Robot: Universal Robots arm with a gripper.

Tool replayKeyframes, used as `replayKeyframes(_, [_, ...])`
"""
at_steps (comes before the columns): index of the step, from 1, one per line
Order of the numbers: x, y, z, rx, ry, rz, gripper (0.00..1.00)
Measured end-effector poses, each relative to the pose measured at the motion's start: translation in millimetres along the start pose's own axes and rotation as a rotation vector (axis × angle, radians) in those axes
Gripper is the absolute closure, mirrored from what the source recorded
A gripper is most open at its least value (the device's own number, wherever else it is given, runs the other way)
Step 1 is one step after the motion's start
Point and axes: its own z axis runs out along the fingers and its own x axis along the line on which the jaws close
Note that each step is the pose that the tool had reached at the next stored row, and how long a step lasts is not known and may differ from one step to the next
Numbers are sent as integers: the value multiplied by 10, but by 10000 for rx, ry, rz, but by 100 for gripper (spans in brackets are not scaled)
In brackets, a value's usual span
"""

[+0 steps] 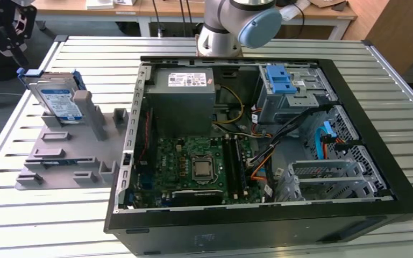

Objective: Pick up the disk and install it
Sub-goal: 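Pick up the disk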

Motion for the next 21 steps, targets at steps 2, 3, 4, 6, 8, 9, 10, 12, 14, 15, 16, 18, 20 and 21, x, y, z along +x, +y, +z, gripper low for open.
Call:
replayKeyframes(2, [0, 0, 1, 0, 3, -300, 89])
replayKeyframes(3, [0, 0, 1, -1, 5, -450, 89])
replayKeyframes(4, [0, 0, 2, -2, 7, -611, 89])
replayKeyframes(6, [0, 0, 2, -2, 11, -941, 89])
replayKeyframes(8, [0, 0, 4, -3, 14, -1255, 89])
replayKeyframes(9, [0, 0, 4, -4, 16, -1385, 89])
replayKeyframes(10, [0, 0, 5, -4, 18, -1515, 89])
replayKeyframes(12, [0, 0, 7, -5, 20, -1754, 89])
replayKeyframes(14, [0, 0, 8, -6, 22, -1918, 89])
replayKeyframes(15, [0, 0, 9, -7, 22, -1964, 89])
replayKeyframes(16, [0, 0, 9, -7, 22, -1975, 89])
replayKeyframes(18, [0, 0, 9, -6, 22, -1978, 89])
replayKeyframes(20, [0, 0, 9, -6, 22, -1980, 89])
replayKeyframes(21, [0, 0, 9, -6, 21, -1991, 89])
